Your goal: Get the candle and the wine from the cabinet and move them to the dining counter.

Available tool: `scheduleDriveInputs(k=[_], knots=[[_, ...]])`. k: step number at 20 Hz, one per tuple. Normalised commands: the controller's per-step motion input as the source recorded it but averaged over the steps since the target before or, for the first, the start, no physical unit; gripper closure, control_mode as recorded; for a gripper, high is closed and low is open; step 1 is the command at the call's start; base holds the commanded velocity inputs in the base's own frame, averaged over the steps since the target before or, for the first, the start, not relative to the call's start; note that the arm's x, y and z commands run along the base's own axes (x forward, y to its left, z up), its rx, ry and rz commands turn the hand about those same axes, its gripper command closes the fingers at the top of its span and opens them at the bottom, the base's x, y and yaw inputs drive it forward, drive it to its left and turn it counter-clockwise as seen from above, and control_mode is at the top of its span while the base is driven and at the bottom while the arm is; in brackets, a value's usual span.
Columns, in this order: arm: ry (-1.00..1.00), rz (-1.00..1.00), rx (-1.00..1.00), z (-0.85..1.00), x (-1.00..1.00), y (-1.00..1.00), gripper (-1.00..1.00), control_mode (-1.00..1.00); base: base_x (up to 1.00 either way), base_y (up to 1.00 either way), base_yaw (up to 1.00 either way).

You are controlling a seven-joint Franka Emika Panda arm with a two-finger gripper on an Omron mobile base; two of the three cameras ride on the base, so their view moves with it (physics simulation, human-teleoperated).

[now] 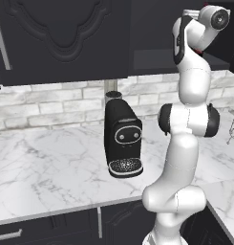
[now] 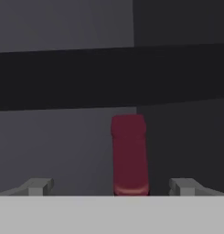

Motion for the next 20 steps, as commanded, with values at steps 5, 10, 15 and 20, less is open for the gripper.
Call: scheduleDriveInputs(k=[5, 10, 15, 20], knots=[[0.0, 0.0, 0.0, 0.0, 0.0, 0.0, -1.0, -1.0, 0.0, 0.0, 0.0], [0.0, 0.0, 0.0, 0.0, 0.0, 0.0, -1.0, -1.0, 0.0, 0.0, 0.0], [0.0, 0.0, 0.0, 0.0, 0.02, 0.0, -1.0, -1.0, 0.0, 0.0, 0.0], [0.0, 0.0, 0.0, 0.0, 0.07, 0.0, -1.0, -1.0, 0.0, 0.0, 0.0]])
